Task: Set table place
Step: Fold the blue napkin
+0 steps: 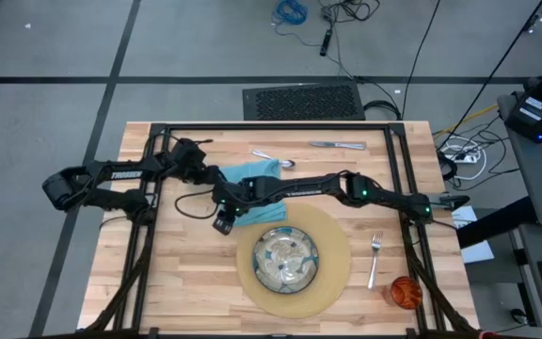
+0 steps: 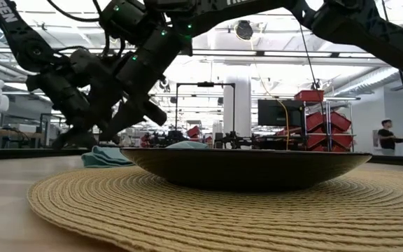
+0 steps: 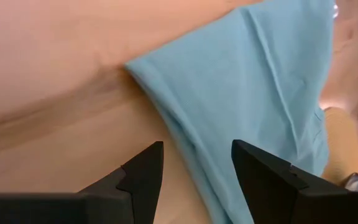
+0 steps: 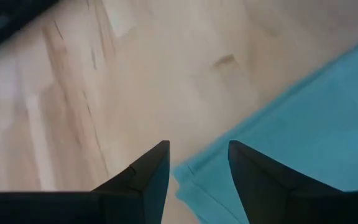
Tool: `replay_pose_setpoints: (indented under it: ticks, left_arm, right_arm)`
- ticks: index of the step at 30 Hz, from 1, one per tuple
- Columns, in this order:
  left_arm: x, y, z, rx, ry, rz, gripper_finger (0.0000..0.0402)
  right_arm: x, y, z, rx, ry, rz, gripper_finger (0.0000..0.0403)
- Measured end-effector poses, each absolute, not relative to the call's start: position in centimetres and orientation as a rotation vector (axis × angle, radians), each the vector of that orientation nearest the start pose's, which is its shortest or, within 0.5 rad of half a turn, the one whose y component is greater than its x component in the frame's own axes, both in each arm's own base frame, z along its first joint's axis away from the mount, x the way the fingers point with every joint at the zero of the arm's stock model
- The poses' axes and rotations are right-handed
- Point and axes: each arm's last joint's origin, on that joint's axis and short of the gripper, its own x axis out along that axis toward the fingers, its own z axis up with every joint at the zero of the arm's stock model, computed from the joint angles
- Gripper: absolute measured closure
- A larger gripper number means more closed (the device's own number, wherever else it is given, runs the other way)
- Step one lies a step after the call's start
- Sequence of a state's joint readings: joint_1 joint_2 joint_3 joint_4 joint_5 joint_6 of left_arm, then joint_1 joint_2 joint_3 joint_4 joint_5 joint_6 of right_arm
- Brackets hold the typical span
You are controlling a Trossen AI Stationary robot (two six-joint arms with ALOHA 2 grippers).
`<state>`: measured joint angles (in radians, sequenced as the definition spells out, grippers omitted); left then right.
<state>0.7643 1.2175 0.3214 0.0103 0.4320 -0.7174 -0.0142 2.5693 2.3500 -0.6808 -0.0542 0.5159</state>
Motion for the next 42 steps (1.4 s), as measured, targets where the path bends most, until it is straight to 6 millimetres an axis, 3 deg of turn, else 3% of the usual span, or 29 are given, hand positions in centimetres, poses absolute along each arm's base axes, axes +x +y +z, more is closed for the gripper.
replay_pose_setpoints:
  ticks: [11,20,24,33,42]
  left_arm:
    - [15.3,12.1,11.2,-1.174,0.666,0.522,0.0224]
    - [16.4,12.4,10.7,-1.133,0.619,0.485,0.0226]
    - [16.9,12.8,10.2,-1.133,0.644,0.463,0.0258]
    - [18.2,12.9,9.9,-1.108,0.646,0.436,0.0392]
    - [19.5,13.7,10.6,-1.102,0.632,0.401,0.0401]
  right_arm:
    - [56.0,1.1,18.0,0.6,0.816,-0.196,0.0246]
    - [55.7,2.4,17.8,0.547,0.845,-0.196,0.0246]
    - [55.5,2.6,17.6,0.514,0.863,-0.234,0.0246]
    - [54.9,2.6,17.1,0.479,0.944,-0.255,0.0272]
    - [53.7,1.5,16.4,0.437,1.048,-0.407,0.0324]
